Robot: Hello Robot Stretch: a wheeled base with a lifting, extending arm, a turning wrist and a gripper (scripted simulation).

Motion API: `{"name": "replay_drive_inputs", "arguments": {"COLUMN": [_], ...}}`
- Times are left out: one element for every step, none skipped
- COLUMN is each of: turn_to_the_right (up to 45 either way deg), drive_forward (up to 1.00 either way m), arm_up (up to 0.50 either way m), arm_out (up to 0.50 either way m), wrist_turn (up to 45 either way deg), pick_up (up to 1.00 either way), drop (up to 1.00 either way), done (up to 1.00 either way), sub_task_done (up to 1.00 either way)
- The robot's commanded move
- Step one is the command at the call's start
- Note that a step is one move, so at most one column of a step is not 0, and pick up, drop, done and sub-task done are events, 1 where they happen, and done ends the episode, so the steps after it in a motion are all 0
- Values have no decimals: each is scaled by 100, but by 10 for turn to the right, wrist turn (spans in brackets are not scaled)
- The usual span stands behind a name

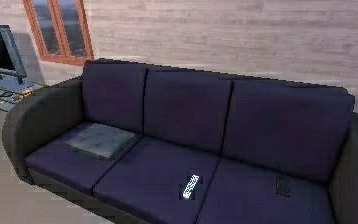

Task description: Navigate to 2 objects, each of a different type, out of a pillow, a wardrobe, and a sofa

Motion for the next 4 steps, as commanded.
{"name": "replay_drive_inputs", "arguments": {"turn_to_the_right": [-390, 0, 180, 0], "drive_forward": [0, 30, 0, 0], "arm_up": [0, 0, 0, 0], "arm_out": [0, 0, 0, 0], "wrist_turn": [0, 0, 0, 0], "pick_up": [0, 0, 0, 0], "drop": [0, 0, 0, 0], "done": [0, 0, 0, 100], "sub_task_done": [0, 0, 0, 0]}}
